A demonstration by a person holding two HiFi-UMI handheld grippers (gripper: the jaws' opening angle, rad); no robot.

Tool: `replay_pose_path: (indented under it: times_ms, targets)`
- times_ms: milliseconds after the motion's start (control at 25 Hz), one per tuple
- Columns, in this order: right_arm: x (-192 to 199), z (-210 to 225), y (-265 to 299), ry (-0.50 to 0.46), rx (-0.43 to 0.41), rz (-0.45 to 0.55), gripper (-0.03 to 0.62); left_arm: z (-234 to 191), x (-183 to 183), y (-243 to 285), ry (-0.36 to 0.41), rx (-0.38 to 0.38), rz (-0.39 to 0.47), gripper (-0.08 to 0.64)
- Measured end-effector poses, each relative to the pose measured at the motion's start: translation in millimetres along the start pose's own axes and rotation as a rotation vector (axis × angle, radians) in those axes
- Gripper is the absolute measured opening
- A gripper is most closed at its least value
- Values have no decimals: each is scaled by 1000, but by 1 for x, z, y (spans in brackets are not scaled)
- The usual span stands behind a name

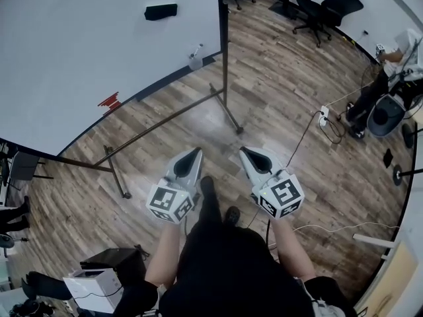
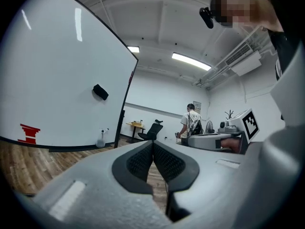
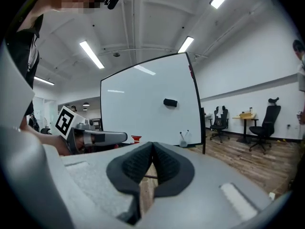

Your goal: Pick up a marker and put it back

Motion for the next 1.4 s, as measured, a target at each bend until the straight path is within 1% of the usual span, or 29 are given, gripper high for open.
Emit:
replay_pose_path:
  times_ms: [120, 240, 360, 440, 600, 680, 760, 840, 1000, 1200, 1280, 1400]
  targets:
    - [-12, 23, 25, -18, 23, -8, 2, -20, -9, 33, -11, 16, 13, 11]
    - [-25, 46, 56, -35, 12, -23, 2, -44, -25, 64, -5, 33, 34, 11]
    - [-41, 64, 83, -59, 6, -6, 2, -67, -39, 92, 5, 47, 49, 11]
    - [-48, 76, 100, -71, -1, -12, 2, -81, -46, 108, 11, 52, 54, 11]
    - [-54, 95, 135, -121, 13, -71, 3, -105, -53, 137, 27, 72, 51, 11]
    - [-56, 104, 148, -144, 34, -99, 3, -116, -54, 148, 29, 80, 47, 11]
    - [-54, 113, 161, -170, 58, -139, 3, -126, -54, 158, 30, 82, 41, 11]
    - [-51, 120, 172, -177, 59, -177, 3, -135, -54, 166, 29, 80, 35, 11]
    - [-46, 136, 189, -169, 18, -203, 3, -144, -53, 179, 29, 69, 20, 11]
    - [-43, 168, 209, -68, -88, -173, 3, -150, -49, 197, 32, 30, 5, 11]
    - [-45, 185, 220, -93, -114, -193, 3, -154, -47, 209, 32, -5, 0, 11]
    - [-50, 215, 237, -184, -142, -232, 3, -156, -50, 229, 26, -70, 2, 11]
Point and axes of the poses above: the fingertips, and each gripper's own axes: y forward along the fingers, z to its right, x out of its underside, the point moved 8 cm from there along -y, backward along the fingers, and after that the axes turned 14 degrees about -x, right-handed, at the moved point
